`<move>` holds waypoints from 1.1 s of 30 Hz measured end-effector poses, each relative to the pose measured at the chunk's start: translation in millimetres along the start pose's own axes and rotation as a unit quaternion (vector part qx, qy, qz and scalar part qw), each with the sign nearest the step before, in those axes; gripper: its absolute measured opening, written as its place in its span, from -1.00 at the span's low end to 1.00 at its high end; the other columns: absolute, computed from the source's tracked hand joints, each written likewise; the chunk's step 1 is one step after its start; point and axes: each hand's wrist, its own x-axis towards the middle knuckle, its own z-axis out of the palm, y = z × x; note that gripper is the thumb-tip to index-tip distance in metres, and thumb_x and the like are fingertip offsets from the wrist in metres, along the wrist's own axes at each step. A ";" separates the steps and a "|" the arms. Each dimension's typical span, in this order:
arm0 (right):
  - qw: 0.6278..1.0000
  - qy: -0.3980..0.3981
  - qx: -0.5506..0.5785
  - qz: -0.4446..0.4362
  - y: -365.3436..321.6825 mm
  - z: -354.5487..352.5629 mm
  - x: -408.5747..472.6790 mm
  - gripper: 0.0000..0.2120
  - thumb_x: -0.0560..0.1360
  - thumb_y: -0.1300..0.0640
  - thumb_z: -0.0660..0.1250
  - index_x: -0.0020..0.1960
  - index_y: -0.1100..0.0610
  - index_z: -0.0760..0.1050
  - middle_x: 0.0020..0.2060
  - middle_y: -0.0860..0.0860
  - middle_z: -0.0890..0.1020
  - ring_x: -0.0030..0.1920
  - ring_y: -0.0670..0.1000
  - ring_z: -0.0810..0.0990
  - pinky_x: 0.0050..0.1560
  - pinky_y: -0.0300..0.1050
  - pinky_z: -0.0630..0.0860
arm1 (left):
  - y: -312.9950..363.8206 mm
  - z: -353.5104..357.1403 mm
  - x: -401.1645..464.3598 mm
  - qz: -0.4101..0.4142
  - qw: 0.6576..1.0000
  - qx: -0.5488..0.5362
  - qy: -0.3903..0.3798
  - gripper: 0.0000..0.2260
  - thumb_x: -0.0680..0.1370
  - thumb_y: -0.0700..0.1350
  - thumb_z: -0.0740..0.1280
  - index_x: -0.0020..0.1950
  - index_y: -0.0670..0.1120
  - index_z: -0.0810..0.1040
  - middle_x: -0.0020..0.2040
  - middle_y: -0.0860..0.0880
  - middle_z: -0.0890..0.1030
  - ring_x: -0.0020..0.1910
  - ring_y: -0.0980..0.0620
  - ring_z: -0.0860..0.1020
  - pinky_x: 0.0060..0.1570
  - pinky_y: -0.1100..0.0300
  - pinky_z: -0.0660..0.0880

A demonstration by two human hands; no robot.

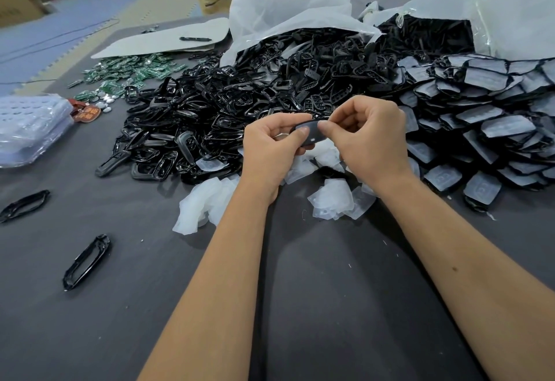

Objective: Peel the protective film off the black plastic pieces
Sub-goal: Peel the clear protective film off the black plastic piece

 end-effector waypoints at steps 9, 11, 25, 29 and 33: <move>1.000 -0.017 0.009 0.022 4.8 3.0 -0.1 -0.81 0.43 0.08 0.60 -0.23 0.04 0.59 -0.39 -0.10 0.64 -0.37 -0.13 0.60 -0.28 -0.28 0.53 | -1.1 -1.1 1.7 -0.022 1.000 0.005 0.007 -0.81 0.56 -0.37 0.41 -0.01 -0.11 0.75 -0.14 -0.15 0.75 -0.25 -0.10 0.70 -0.28 0.26 0.56; 0.998 -0.021 0.020 0.047 7.2 4.1 0.4 -0.79 0.42 0.04 0.61 -0.19 0.05 0.59 -0.37 -0.07 0.65 -0.38 -0.14 0.58 -0.30 -0.26 0.52 | -1.3 -1.4 2.0 -0.026 1.000 0.002 0.009 -0.81 0.57 -0.37 0.41 0.01 -0.13 0.74 -0.13 -0.17 0.75 -0.24 -0.09 0.70 -0.28 0.27 0.56; 0.960 -0.100 0.217 0.148 10.9 4.1 2.2 -0.89 0.50 0.16 0.56 -0.10 0.18 0.66 -0.32 0.05 0.70 -0.36 -0.06 0.62 -0.43 -0.16 0.53 | 3.2 1.6 -1.9 -0.010 1.000 -0.029 0.005 -0.83 0.59 -0.36 0.39 0.01 -0.13 0.73 -0.09 -0.21 0.74 -0.16 -0.11 0.72 -0.23 0.27 0.58; 0.971 -0.106 0.175 0.123 9.1 6.2 -0.6 -0.88 0.47 0.13 0.60 -0.13 0.14 0.67 -0.29 0.12 0.72 -0.38 -0.05 0.61 -0.46 -0.18 0.50 | 2.9 2.6 -3.1 -0.007 0.999 -0.042 -0.007 -0.82 0.60 -0.37 0.38 0.00 -0.14 0.71 -0.13 -0.19 0.75 -0.18 -0.06 0.72 -0.24 0.31 0.56; 0.966 -0.095 0.186 0.150 8.3 7.1 0.2 -0.95 0.49 0.18 0.56 -0.12 0.11 0.70 -0.26 0.12 0.73 -0.36 -0.08 0.60 -0.46 -0.18 0.48 | 2.5 4.0 -3.2 -0.002 0.999 -0.046 -0.011 -0.83 0.58 -0.39 0.40 0.01 -0.16 0.71 -0.12 -0.17 0.75 -0.15 -0.06 0.73 -0.21 0.29 0.58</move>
